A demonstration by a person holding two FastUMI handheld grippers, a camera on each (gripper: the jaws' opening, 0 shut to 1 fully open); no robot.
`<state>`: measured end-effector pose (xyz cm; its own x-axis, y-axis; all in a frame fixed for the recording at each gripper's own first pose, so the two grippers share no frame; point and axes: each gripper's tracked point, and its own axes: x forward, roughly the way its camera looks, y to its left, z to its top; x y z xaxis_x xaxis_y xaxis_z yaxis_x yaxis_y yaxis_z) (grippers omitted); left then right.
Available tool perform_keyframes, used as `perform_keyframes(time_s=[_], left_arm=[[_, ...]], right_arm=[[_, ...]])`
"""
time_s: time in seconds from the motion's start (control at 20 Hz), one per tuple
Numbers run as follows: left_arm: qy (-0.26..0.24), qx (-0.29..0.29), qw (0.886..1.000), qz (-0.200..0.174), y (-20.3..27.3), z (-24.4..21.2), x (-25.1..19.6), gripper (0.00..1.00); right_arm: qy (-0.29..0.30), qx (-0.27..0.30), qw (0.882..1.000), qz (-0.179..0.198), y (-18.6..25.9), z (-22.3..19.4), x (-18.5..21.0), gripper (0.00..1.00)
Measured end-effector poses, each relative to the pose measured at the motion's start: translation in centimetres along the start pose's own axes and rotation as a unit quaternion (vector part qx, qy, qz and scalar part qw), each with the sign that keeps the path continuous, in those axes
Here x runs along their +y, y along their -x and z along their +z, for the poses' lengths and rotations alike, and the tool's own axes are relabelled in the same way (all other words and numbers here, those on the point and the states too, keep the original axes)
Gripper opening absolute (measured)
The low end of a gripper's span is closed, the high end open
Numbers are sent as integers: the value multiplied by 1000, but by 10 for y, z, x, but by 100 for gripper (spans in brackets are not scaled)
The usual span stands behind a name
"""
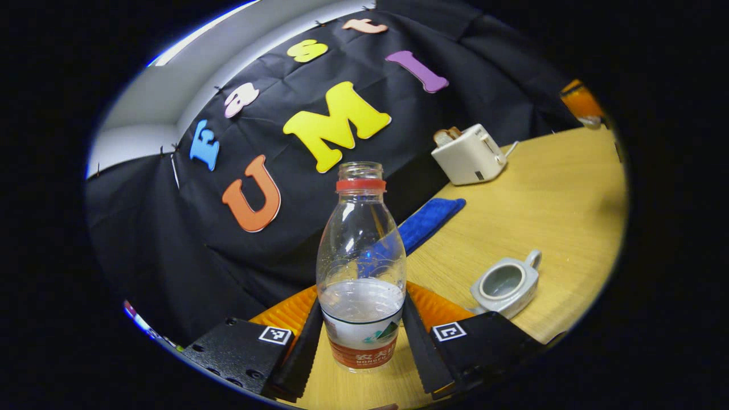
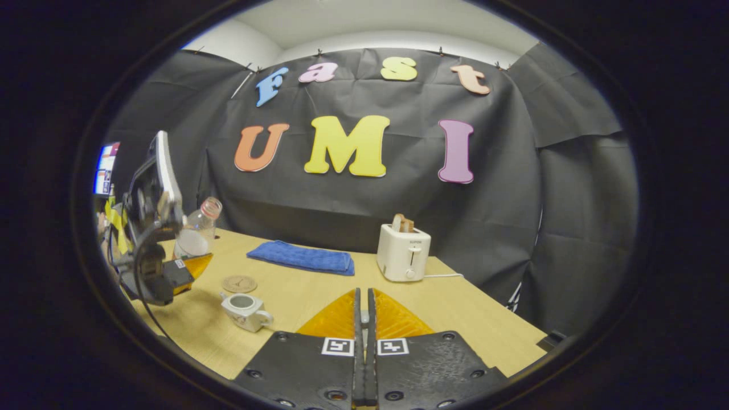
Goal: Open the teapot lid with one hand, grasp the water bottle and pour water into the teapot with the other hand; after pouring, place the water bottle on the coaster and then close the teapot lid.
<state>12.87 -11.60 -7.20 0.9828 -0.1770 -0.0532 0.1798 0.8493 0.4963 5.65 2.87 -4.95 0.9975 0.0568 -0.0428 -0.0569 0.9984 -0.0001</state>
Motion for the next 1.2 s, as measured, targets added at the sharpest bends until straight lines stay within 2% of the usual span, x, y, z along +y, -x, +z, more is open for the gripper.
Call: perform_keyframes(time_s=[0.1, 0.25, 0.4, 0.55, 0.65, 0.75, 1.0, 1.2], left_arm=[[83, -8, 996, 19, -15, 1, 14, 75], [159, -5, 987, 13, -28, -12, 16, 75], [243, -10, 970, 0, -51, -14, 18, 76], [274, -16, 961, 6, -71, -20, 26, 76], [295, -31, 955, -12, -84, -13, 18, 76], [295, -32, 955, -28, -93, -11, 6, 76], [271, -44, 961, -39, -107, -8, -6, 76], [277, -32, 959, -53, -114, -17, -19, 77]], right_arm=[[0, 0, 1000, -1, 0, -1, -1, 0], [-1, 1, 1000, -4, -2, -3, -2, 0], [-3, 7, 1000, -5, -5, -7, -3, 0], [-7, 8, 1000, -4, -9, -11, -3, 0], [-11, 15, 1000, -3, -16, -18, -2, 0], [-11, 24, 1000, -5, -21, -26, -2, 0], [-2, 33, 999, -5, -25, -33, 3, 0], [7, 34, 999, -8, -26, -35, 4, 0]])
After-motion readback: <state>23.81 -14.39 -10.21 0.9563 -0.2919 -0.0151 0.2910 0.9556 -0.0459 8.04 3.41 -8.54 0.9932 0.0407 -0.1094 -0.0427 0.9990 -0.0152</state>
